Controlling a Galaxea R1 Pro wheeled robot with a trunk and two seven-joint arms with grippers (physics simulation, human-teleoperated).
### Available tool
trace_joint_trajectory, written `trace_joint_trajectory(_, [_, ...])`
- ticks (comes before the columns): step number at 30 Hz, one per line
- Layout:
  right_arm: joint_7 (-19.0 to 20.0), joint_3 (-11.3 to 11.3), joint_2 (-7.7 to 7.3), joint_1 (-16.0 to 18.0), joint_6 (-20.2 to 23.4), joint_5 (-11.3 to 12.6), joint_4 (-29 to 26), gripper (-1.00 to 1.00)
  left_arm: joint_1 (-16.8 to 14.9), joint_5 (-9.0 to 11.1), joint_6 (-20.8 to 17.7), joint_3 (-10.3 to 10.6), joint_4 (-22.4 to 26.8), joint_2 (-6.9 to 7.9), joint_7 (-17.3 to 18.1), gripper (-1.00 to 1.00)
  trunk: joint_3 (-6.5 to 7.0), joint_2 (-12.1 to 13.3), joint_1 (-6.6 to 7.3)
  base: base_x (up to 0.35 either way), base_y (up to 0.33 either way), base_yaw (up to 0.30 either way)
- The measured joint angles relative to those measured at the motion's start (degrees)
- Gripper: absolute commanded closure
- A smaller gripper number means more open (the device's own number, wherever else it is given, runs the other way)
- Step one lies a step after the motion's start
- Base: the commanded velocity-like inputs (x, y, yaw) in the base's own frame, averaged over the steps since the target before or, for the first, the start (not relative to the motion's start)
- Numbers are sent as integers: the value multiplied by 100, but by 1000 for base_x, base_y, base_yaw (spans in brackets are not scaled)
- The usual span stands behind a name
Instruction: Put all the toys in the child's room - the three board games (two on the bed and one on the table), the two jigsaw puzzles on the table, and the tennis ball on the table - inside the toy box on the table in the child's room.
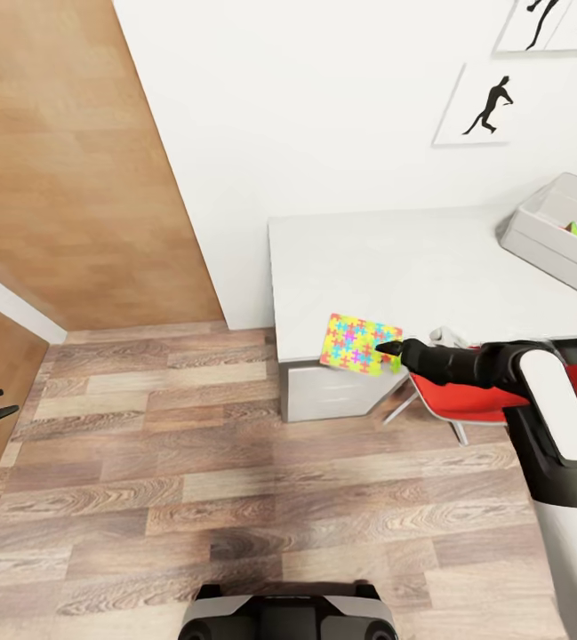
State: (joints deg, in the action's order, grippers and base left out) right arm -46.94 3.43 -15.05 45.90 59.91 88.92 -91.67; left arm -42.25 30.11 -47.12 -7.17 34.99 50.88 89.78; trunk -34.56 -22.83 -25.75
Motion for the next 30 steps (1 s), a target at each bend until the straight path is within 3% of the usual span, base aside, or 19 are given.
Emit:
trace_joint_trajectory(7, [110, 70, -3, -707, 2, 330, -4, -100, 0, -6, 0, 0, 0, -1, 0, -100, 66, 0, 0, 0, 0, -59])
trace_joint_trajectory(16, [438, 184, -2, -1436, 4, 363, -6, -100, 0, -6, 0, 0, 0, -1, 0, -100, 150, 0, 0, 0, 0, -61])
trace_joint_trajectory(22, [479, 401, 11, -1606, 4, 331, -8, -100, 0, -6, 0, 0, 0, -1, 0, -100, 206, 0, 0, 0, 0, -57])
trace_joint_trajectory(26, [462, 456, 29, -1915, 4, 187, 7, -100, 1, -6, 0, 0, 0, -1, 0, -100, 244, 0, 0, 0, 0, -20])
trace_joint_trajectory(28, [446, 467, 48, -2115, -13, -85, 63, -100, 1, -5, 0, 0, 0, -1, 0, -100, 263, 0, 0, 0, 0, -7])
trace_joint_trajectory(30, [455, 475, 67, -2259, -125, -602, 250, -100, 1, -6, 0, 0, 0, -1, 0, -100, 281, 0, 0, 0, 0, -3])
